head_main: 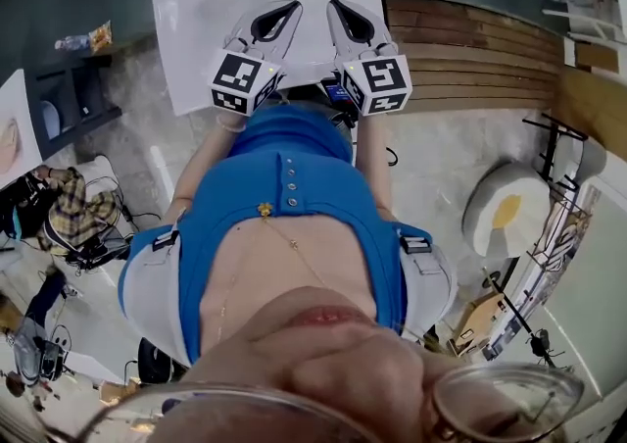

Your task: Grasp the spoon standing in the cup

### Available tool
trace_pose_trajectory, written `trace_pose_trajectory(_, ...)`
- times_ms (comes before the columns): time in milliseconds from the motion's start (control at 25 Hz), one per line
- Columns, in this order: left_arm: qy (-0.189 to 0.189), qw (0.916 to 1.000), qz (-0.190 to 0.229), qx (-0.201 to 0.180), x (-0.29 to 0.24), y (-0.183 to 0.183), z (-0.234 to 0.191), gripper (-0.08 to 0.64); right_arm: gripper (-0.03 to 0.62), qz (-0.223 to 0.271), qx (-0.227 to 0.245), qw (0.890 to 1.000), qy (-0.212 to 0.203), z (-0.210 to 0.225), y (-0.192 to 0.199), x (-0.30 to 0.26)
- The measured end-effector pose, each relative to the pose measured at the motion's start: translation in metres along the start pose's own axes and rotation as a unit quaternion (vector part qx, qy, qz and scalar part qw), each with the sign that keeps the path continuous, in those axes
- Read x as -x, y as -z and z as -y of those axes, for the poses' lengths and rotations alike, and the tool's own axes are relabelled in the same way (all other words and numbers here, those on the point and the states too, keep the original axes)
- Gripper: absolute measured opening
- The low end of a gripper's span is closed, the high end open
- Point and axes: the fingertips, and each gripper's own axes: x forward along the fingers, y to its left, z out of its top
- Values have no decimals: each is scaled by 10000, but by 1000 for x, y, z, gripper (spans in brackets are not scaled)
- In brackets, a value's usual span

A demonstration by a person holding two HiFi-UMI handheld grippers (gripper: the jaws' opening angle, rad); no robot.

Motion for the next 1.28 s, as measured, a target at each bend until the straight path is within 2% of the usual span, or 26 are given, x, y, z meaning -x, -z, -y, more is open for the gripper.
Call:
trace_pose_trajectory(240,130,9998,-114,42,-18,4,0,0,-2,-128,164,9998,52,16,0,-7)
trace_pose_trajectory(560,-62,9999,-93,100,-46,-6,5,0,0,-76,92,9995,-276,39,-11,-12)
trace_pose_trajectory(800,-152,9997,-182,38,-57,-6,7,0,-1,-175,121,9988,-444,48,-5,-15)
trace_pose_trajectory(1280,-167,9995,-250,121,-64,0,10,0,-2,-230,77,9987,-437,60,4,-18)
